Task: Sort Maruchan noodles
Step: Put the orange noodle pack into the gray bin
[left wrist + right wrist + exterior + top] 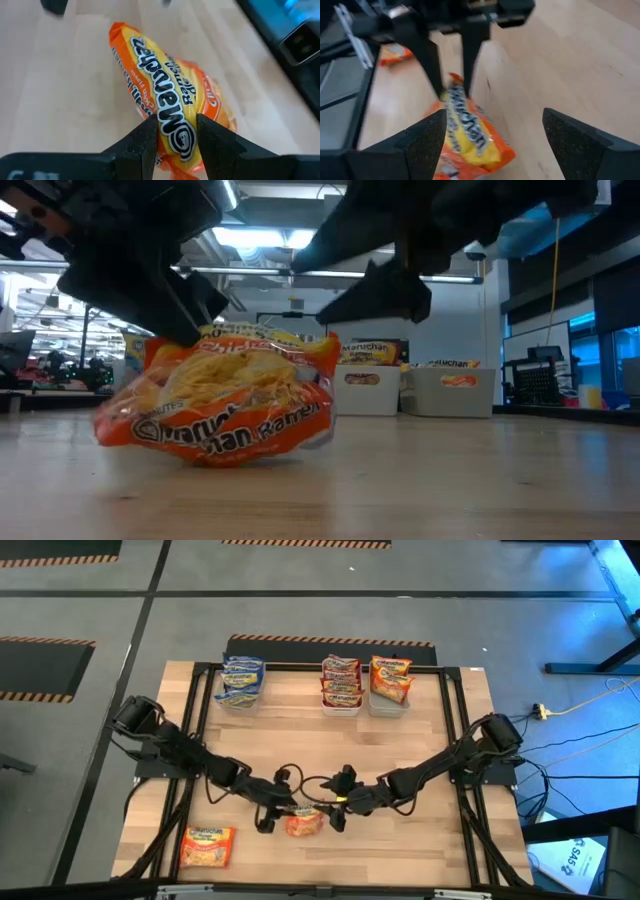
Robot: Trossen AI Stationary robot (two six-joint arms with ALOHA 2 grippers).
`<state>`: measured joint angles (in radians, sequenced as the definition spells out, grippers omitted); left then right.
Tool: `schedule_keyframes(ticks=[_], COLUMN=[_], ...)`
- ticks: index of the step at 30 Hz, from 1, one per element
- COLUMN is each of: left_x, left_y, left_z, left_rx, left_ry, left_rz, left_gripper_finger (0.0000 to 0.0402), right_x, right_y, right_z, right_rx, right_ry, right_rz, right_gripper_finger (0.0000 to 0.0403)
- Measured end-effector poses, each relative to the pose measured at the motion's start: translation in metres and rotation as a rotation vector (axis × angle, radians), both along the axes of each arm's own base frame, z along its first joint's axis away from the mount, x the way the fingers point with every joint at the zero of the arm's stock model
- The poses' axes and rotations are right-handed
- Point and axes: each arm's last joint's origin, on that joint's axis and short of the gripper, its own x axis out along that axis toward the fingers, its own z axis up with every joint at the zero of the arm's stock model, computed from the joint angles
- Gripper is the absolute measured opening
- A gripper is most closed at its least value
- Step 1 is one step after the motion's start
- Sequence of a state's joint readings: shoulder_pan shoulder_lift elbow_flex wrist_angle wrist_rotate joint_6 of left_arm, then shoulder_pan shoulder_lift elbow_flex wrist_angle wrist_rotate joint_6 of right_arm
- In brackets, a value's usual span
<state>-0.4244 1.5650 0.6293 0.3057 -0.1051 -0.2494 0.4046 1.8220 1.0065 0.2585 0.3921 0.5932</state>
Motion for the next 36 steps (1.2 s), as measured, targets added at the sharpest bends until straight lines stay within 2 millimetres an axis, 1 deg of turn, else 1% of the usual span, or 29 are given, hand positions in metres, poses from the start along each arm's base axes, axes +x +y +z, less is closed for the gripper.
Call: schedule_keyframes(ticks=[5, 10, 13, 15, 17, 19, 23, 28, 30, 32, 34, 36], left_x=[0.006, 0.014, 0.018, 0.020, 0.021, 0.022, 0.022, 0.017, 0.011, 0.006, 0.000, -0.003], left_y=[-0.004, -0.009, -0.014, -0.018, -0.022, -0.024, -0.021, -0.018, -0.015, -0.013, -0.012, -0.012], left_z=[0.010, 0.023, 0.033, 0.039, 0.045, 0.048, 0.046, 0.048, 0.047, 0.042, 0.038, 0.032], left_rx=[0.093, 0.133, 0.178, 0.211, 0.240, 0.261, 0.246, 0.153, 0.123, 0.088, 0.059, 0.030], left_ry=[0.037, 0.024, 0.011, -0.003, -0.025, -0.039, -0.013, 0.056, 0.126, 0.199, 0.279, 0.319], left_rz=[0.004, -0.025, -0.063, -0.083, -0.092, -0.101, -0.070, 0.017, 0.062, 0.120, 0.189, 0.257], left_gripper_finger=[0.0125, 0.0125, 0.0125, 0.0125, 0.0125, 0.0125, 0.0125, 0.0126, 0.0129, 0.0134, 0.0140, 0.0143], right_x=[-0.003, -0.004, -0.002, 0.000, 0.006, 0.008, 0.010, 0.010, 0.008, 0.003, -0.003, -0.009], right_y=[-0.001, 0.000, -0.005, -0.013, -0.019, -0.026, -0.031, -0.031, -0.027, -0.020, -0.012, -0.005], right_z=[0.010, 0.010, 0.010, 0.015, 0.024, 0.023, 0.011, 0.011, 0.011, 0.007, 0.003, 0.000], right_rx=[-0.004, 0.011, 0.003, 0.011, 0.026, 0.023, 0.050, 0.042, 0.070, 0.072, 0.072, 0.064], right_ry=[-0.008, 0.004, 0.011, 0.014, -0.006, 0.028, 0.091, 0.089, 0.101, 0.150, 0.200, 0.230], right_rz=[0.030, 0.068, 0.080, 0.097, 0.142, 0.190, 0.235, 0.195, 0.204, 0.211, 0.190, 0.144], right_gripper_finger=[0.0317, 0.0317, 0.0317, 0.0317, 0.0317, 0.0317, 0.0317, 0.0317, 0.0317, 0.0317, 0.0317, 0.0317])
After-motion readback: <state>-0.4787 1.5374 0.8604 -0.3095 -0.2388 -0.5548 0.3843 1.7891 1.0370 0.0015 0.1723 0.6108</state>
